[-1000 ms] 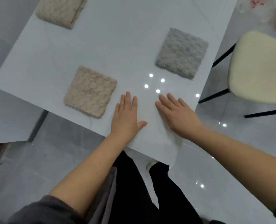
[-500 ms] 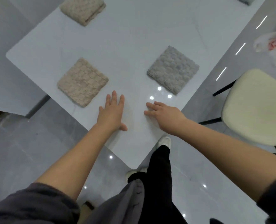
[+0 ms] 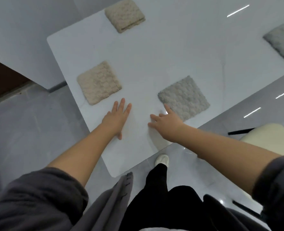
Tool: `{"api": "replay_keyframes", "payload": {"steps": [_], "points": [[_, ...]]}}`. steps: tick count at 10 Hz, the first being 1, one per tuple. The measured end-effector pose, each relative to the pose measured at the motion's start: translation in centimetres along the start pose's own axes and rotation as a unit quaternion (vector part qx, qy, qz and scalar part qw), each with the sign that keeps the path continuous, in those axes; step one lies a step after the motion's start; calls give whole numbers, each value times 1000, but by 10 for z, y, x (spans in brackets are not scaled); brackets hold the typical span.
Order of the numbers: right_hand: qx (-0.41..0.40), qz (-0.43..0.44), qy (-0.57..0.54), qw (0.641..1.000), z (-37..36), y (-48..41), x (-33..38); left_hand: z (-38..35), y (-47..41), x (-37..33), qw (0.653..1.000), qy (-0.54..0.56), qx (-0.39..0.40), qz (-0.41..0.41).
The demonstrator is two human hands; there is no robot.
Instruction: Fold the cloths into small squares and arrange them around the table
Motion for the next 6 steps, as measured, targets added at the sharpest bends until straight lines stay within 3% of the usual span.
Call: {"api": "replay_keyframes", "payload": {"steps": [2,5,6], "points": [[2,38,22,999,0,1,-6,-4,11,-43,995,93,1,30],[-16,62,35,997,6,-4,-25,-3,6,-77,965,197,-20,170],[11,42,-35,998,13,-9,-36,-2,8,-81,961,204,-22,185]]}}
Point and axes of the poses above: each hand's wrist, its own y-axis away from the middle knuckle, its own z-axis out of the back of the hand, x = y × z, the point moved 5 cm from there along -y, towards the middle knuckle, and after that the axes turned 4 degrees about -x, right-handed, at the moved point
